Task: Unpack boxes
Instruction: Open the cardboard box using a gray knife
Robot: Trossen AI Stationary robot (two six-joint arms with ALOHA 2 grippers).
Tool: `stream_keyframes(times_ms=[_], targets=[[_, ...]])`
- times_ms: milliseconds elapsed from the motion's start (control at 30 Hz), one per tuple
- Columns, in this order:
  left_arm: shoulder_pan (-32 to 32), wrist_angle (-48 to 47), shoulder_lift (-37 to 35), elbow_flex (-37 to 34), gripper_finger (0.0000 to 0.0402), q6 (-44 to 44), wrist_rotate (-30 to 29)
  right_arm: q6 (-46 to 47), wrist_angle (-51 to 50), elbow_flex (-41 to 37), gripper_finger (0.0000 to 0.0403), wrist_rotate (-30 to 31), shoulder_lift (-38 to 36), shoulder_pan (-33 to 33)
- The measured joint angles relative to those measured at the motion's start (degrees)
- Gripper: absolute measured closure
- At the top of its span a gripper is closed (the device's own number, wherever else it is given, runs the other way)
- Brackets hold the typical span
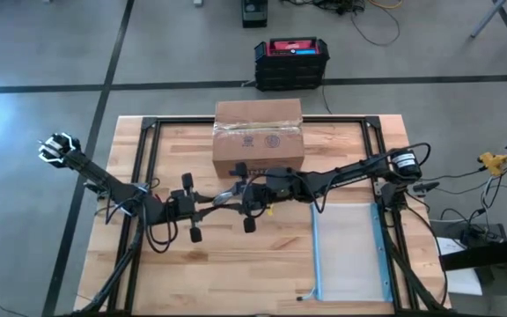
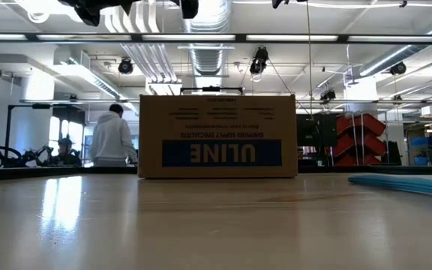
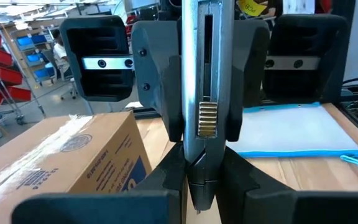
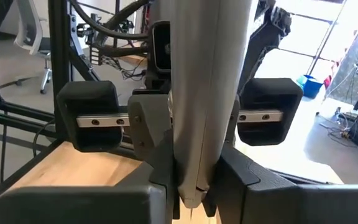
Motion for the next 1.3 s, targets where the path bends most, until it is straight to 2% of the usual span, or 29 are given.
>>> stream_keyframes(times_ms=[133, 300, 400, 500, 633, 800, 900, 1000, 1167, 1300], targets=[[0.2, 0.2, 0.0, 0.0, 0.037, -0.1, 0.7, 0.0, -0.1, 0.0, 0.0341, -0.1, 0.0, 0.0], [0.4, 1.5, 0.8, 0.0, 0.037, -0.2, 1.0, 1.1, -0.6, 0.0, 0.0272, 0.2, 0.0, 0.0], [0.9, 2.1, 2.0, 0.0, 0.037, -0.5, 1.4, 1.7, -0.5, 0.0, 0.0259, 0.2, 0.0, 0.0], [1.0, 2.9, 3.3, 0.0, 0.037, -0.9, 1.5, 1.7, -0.6, 0.0, 0.0278, 0.2, 0.0, 0.0], [1.1, 4.9, 3.3, 0.0, 0.037, 0.0, 1.4, 1.6, -1.6, 0.0, 0.0349, -0.1, 0.0, 0.0], [1.1, 4.8, 2.6, 0.0, 0.037, 1.5, 1.4, 0.4, -2.2, 0.1, 0.0353, 0.0, -0.1, 0.0], [1.2, 4.7, 2.5, 0.0, 0.0368, 2.8, -0.6, -1.0, -1.5, 0.1, 0.0353, 0.2, -0.1, 0.0], [1.3, 3.8, 1.5, 0.0, 0.033, 5.5, -2.8, -1.4, -0.2, 0.0, 0.0353, 0.8, 0.0, -0.8], [1.9, 0.2, -2.7, 0.0, 0.0244, 8.9, -10.8, 1.0, -0.4, -0.1, 0.0353, 0.6, -0.7, -3.8], [5.7, -7.0, -7.9, 0.0, 0.021, 8.1, -10.9, 1.6, -0.8, -0.1, 0.0353, 0.0, -0.9, -7.4]])
